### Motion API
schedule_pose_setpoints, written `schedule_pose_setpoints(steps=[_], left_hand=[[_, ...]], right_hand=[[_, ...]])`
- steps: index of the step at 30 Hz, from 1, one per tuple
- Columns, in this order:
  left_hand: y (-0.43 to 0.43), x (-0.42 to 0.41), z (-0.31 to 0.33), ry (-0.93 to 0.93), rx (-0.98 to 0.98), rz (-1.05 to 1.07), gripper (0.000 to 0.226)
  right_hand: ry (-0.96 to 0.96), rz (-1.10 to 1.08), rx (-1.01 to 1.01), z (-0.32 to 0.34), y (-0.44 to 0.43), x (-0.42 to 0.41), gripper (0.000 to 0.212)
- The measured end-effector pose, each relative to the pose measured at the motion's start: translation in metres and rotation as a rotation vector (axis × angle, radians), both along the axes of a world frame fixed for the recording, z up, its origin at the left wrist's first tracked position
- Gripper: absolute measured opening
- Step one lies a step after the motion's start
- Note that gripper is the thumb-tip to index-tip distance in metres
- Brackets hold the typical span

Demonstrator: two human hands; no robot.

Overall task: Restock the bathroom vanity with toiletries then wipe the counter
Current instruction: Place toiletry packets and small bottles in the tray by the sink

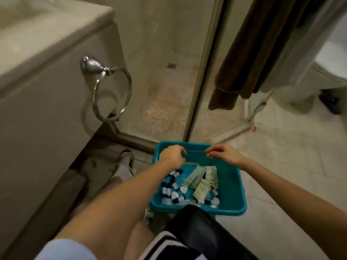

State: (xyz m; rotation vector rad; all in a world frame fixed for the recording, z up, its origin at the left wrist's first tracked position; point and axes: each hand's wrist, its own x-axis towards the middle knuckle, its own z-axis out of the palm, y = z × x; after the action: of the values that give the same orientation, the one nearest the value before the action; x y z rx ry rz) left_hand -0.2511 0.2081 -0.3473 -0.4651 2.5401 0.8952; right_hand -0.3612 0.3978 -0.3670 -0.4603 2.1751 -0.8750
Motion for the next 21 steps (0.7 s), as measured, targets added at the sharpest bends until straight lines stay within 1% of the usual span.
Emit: schedule_pose_setpoints(steps=[4,6,10,13,15,18,21], left_hand=[[-0.005,0.001,-0.086,-0.125,0.041,0.036,0.031],[-0.013,0.001,-0.125,-0.163,0.072,0.082,0.033],[-0.023,0.009,-0.188,-0.22,0.134,0.154,0.033],[-0.026,0.005,-0.216,-0.266,0.178,0.152,0.035],[-0.027,-0.003,-0.23,-0.295,0.195,0.157,0.04],[-0.026,-0.015,-0.249,-0.301,0.183,0.116,0.042],[-0.023,-0.015,-0.267,-0.329,0.134,0.051,0.042]], right_hand=[[-0.113,-0.067,0.116,-0.084,0.004,0.001,0.015],[-0.152,-0.158,0.174,-0.125,-0.001,0.002,0.013],[-0.282,-0.371,0.306,-0.201,-0.014,0.012,0.019],[-0.413,-0.527,0.383,-0.242,-0.026,0.021,0.016],[-0.486,-0.641,0.412,-0.263,-0.033,0.025,0.025],[-0.446,-0.723,0.418,-0.293,-0.039,0.026,0.034],[-0.486,-0.884,0.355,-0.313,-0.043,0.025,0.043]])
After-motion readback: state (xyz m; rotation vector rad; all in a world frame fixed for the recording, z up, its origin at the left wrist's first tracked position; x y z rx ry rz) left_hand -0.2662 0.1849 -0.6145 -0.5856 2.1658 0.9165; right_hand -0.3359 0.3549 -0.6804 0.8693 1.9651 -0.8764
